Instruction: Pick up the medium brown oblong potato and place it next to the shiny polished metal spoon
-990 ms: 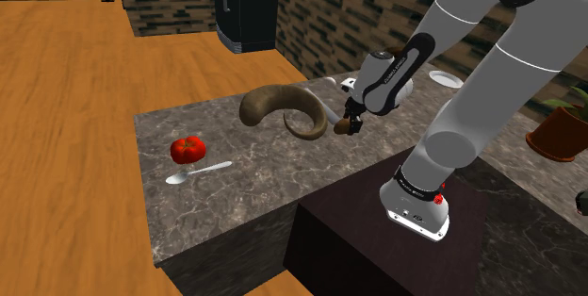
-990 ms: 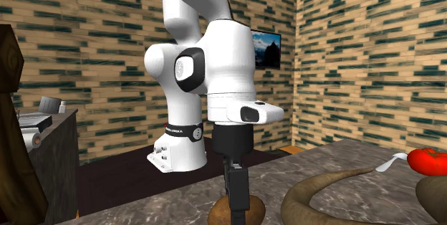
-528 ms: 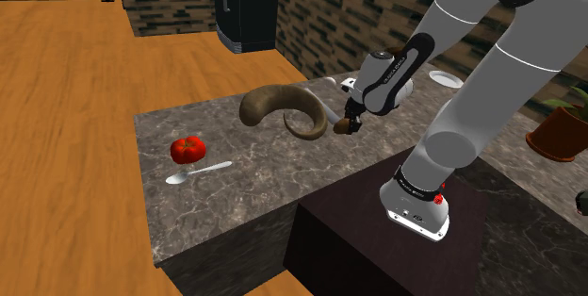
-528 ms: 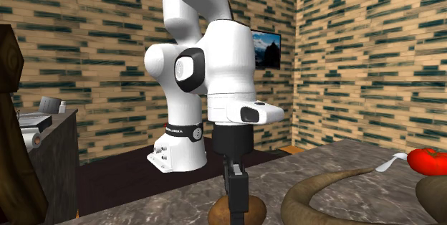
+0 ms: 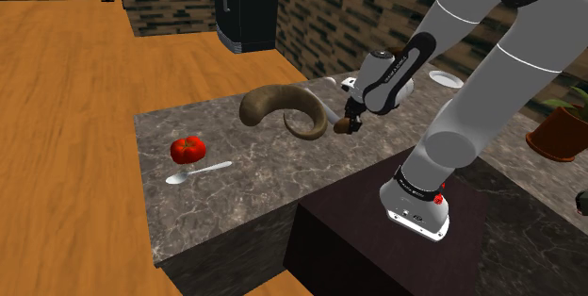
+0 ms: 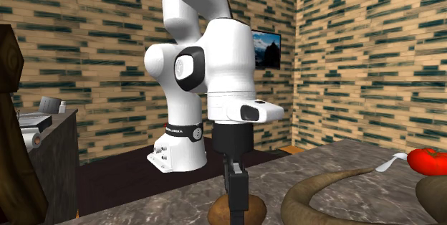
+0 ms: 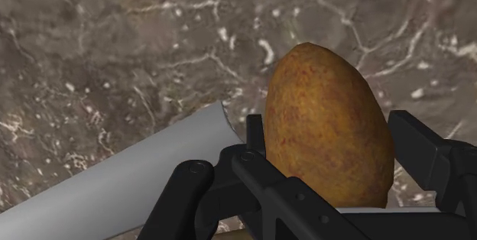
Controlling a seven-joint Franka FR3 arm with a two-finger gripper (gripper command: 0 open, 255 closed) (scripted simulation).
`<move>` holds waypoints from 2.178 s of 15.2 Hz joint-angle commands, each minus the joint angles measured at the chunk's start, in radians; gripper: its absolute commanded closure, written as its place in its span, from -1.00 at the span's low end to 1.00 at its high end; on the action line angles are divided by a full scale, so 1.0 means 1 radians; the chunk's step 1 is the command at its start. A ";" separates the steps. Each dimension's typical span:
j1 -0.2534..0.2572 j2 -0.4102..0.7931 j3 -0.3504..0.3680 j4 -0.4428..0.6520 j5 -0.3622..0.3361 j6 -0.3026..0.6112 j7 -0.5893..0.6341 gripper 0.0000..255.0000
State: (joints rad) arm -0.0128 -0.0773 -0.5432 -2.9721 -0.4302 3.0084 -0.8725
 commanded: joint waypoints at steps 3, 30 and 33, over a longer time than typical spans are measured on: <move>-0.026 -0.096 0.013 -0.004 -0.044 -0.091 0.024 1.00; 0.042 -0.577 0.221 0.021 0.066 -0.613 0.153 1.00; 0.108 -0.568 0.294 0.020 0.115 -0.614 0.246 1.00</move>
State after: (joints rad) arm 0.0705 -0.6484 -0.2771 -2.9481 -0.3337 2.3915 -0.6650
